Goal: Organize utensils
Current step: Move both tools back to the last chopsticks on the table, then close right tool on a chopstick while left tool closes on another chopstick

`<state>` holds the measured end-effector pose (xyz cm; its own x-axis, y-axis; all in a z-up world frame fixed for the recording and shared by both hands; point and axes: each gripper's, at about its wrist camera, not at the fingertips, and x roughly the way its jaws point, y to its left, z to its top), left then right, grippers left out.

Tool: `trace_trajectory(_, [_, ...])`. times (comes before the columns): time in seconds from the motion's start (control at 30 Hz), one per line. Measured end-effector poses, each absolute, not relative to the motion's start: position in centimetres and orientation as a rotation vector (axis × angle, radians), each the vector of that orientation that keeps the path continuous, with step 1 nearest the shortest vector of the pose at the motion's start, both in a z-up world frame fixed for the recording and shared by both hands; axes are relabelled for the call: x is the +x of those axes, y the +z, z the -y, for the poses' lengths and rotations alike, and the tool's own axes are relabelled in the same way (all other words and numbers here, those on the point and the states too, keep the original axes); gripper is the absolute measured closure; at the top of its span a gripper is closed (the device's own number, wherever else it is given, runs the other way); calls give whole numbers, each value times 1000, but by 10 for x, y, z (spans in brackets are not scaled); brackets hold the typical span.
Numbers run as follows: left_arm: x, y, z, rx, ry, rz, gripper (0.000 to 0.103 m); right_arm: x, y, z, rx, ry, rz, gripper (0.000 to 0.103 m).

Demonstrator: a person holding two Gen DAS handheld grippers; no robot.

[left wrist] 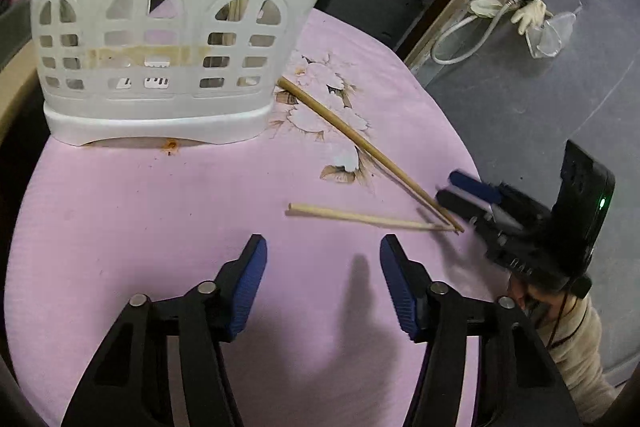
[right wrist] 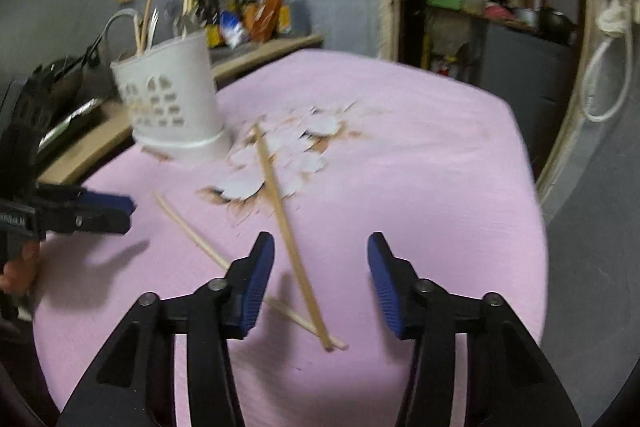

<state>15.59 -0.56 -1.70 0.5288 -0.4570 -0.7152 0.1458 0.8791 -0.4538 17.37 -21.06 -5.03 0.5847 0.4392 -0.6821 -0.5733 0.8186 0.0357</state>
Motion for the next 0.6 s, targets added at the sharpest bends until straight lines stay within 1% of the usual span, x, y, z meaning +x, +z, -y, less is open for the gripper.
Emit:
trace_trajectory(0.07, [161,-15,3,-368,-363,-959,60,177,-58,203,-228,610,-780,65])
trace_trajectory(0.13, [166,-16,3,-371,-358,-973,65,180,-64,199,-247,609,-815,77])
trace_trajectory(0.17, [169,-17,3,-373,-357,-979,68,181,-67,198,-251,604,-832,79])
trace_trajectory(0.23, [176,-18,4,-383,-354,-989,72,182,-67,200,-241,603,-836,91])
trace_trajectory(0.3, [183,-20,5,-395,-361,-998,74,181,-67,204,-228,599,-842,92])
trace_trajectory(0.37, [189,-21,8,-397,-368,-1006,78,178,-68,209,-214,591,-851,93])
trace_trajectory(0.47, [199,-21,15,-392,-383,-1017,79,170,-69,218,-181,574,-863,97])
trace_trajectory(0.6, [211,-21,25,-384,-425,-1030,79,152,-70,238,-70,546,-880,98])
